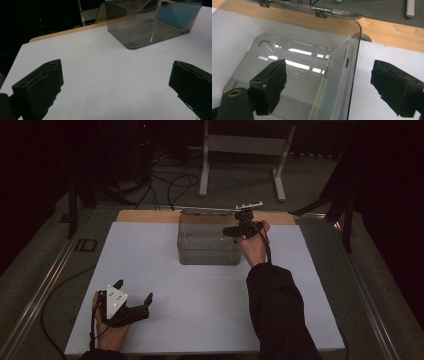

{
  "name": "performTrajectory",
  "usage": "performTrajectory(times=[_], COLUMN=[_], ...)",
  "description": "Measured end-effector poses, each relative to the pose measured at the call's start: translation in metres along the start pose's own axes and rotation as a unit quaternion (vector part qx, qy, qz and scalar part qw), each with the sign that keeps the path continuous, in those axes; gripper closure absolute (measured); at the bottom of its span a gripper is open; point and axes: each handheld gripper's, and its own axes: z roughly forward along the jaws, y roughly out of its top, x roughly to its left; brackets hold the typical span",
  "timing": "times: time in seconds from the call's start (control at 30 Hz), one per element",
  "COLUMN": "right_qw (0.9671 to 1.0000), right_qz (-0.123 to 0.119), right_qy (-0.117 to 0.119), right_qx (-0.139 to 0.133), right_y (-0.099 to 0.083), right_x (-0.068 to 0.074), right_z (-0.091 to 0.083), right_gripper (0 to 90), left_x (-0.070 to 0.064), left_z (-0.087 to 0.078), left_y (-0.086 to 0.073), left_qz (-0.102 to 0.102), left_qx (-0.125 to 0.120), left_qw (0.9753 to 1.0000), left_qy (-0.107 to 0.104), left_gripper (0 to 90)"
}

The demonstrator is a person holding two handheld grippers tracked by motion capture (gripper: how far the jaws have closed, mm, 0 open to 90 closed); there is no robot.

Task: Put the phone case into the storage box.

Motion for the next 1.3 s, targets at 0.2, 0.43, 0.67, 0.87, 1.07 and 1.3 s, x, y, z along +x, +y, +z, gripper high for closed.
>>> performTrajectory(times=[0.2,0.43,0.67,0.87,1.07,1.3], right_qw=[0.9998,0.9994,0.9986,0.9978,0.9964,0.9950], right_qz=[-0.010,-0.010,-0.010,-0.009,-0.016,-0.018], right_qy=[0.008,0.015,0.021,0.025,0.029,0.037], right_qx=[-0.014,-0.029,-0.048,-0.061,-0.078,-0.091], right_y=[-0.001,-0.005,-0.009,-0.016,-0.026,-0.044], right_x=[-0.004,-0.010,-0.017,-0.023,-0.026,-0.032], right_z=[-0.005,-0.009,-0.016,-0.022,-0.029,-0.038], right_gripper=[9.2,9.2,9.2,9.2,9.2,9.2], left_x=[0.000,0.000,0.000,0.001,0.002,0.005], left_z=[0.000,0.001,0.001,0.000,0.001,0.000], left_y=[0.000,0.000,0.000,0.000,0.000,0.000], left_qz=[0.000,0.000,0.002,0.000,0.000,-0.003], left_qx=[0.001,0.004,0.004,0.005,0.005,0.005], left_qw=[1.0000,1.0000,1.0000,1.0000,1.0000,1.0000], left_qy=[0.002,0.001,0.002,0.003,0.004,0.004], left_gripper=[0.1,0.1,0.1,0.1,0.1,0.1])
